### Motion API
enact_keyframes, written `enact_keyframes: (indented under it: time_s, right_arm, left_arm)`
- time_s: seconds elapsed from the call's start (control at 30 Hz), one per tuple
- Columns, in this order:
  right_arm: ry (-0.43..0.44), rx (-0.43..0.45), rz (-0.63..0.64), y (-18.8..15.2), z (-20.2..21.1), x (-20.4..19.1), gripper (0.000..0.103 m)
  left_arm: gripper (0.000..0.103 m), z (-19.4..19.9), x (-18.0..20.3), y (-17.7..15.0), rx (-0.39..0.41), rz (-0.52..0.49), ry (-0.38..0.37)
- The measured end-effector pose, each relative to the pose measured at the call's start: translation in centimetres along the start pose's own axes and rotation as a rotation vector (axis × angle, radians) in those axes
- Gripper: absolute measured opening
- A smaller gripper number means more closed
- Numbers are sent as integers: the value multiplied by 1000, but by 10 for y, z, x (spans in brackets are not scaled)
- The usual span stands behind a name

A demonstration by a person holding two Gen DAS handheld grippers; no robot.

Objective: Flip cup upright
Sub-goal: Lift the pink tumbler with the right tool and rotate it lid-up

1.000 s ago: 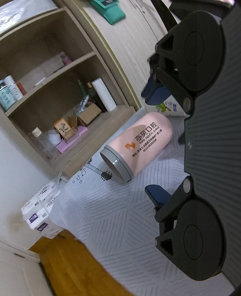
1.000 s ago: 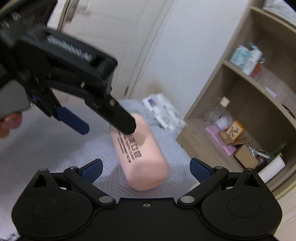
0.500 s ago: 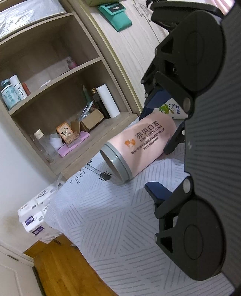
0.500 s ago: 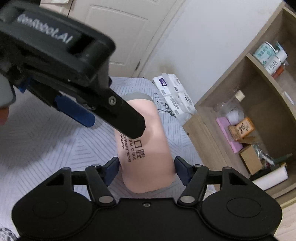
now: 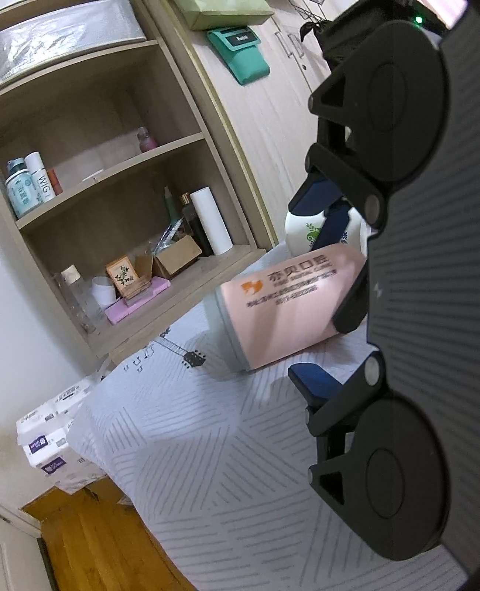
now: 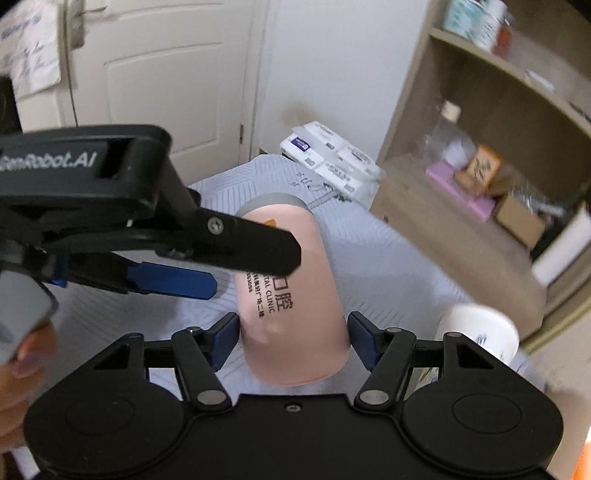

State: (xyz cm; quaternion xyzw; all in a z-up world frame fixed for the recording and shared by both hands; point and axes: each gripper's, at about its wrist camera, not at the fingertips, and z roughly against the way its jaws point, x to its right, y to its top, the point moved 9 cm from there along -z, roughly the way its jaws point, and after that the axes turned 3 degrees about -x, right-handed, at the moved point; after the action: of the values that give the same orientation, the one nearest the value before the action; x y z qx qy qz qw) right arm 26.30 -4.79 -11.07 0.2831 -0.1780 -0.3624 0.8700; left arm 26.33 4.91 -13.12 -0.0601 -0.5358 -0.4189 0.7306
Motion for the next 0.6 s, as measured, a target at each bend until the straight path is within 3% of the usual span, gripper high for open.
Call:
enact_keyframes:
  time_s: [0.3,0.43,0.6]
  right_arm:
    - [65,-13,-159,-26,14,-6,70]
    - [61,-13,-185,-37,21,-6,70]
    - [79,-12,-231,-48,36,-8,70]
  left_arm:
    - [80,1,-2,-19,-59,-26,39]
    - [65,7,1,-28,-65,-12,39]
    - [59,19,4,-39,-59,-8,48]
